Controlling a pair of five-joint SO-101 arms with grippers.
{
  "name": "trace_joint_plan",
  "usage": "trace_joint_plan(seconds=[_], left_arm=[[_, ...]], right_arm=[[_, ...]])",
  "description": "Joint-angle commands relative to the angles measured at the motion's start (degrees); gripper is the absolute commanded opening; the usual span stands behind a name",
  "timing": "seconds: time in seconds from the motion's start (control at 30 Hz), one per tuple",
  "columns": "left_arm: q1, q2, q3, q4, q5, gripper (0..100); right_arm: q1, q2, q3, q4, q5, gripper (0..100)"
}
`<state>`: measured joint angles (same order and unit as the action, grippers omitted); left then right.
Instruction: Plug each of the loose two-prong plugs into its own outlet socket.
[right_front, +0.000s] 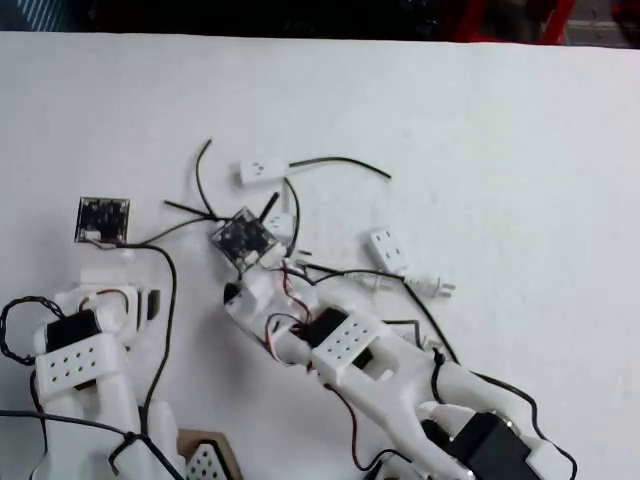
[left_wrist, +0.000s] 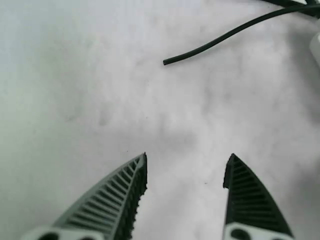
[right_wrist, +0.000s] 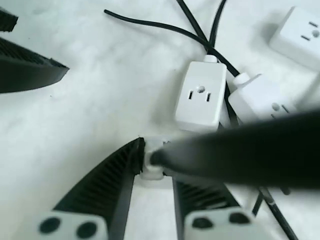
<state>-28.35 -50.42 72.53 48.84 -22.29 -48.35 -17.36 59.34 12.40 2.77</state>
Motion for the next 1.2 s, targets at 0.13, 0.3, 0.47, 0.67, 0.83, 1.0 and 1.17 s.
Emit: trace_joint_plan(seconds=[0.13,0.3,0.47,0.67,0.83,1.0,1.17], left_arm=[[-0.04,-1.10,0.09,-0.97,0.70,25],[-0.04,-1.10,0.09,-0.97,0.70,25],[-0.04,-1.10,0.09,-0.97,0.70,25],[-0.04,-1.10,0.09,-0.97,0.70,25],[-0.04,-1.10,0.09,-0.97,0.70,25],[-0.04,-1.10,0.09,-0.97,0.70,25],[-0.04,-1.10,0.09,-0.97,0.70,25]], right_arm=[[0.57,-1.63,-0.97,5.05,2.37,1.7],[0.66,-3.12,-3.08,9.98,2.29,1.7],[1.80,-3.03,-3.25,9.89,2.37,1.7],[1.54,-1.54,-3.16,9.98,2.46,1.7],[1.45,6.02,-6.59,11.38,2.73,1.7],[1.45,11.30,-9.76,14.81,5.19,1.7],[1.45,12.97,-9.93,15.60,5.98,1.7]])
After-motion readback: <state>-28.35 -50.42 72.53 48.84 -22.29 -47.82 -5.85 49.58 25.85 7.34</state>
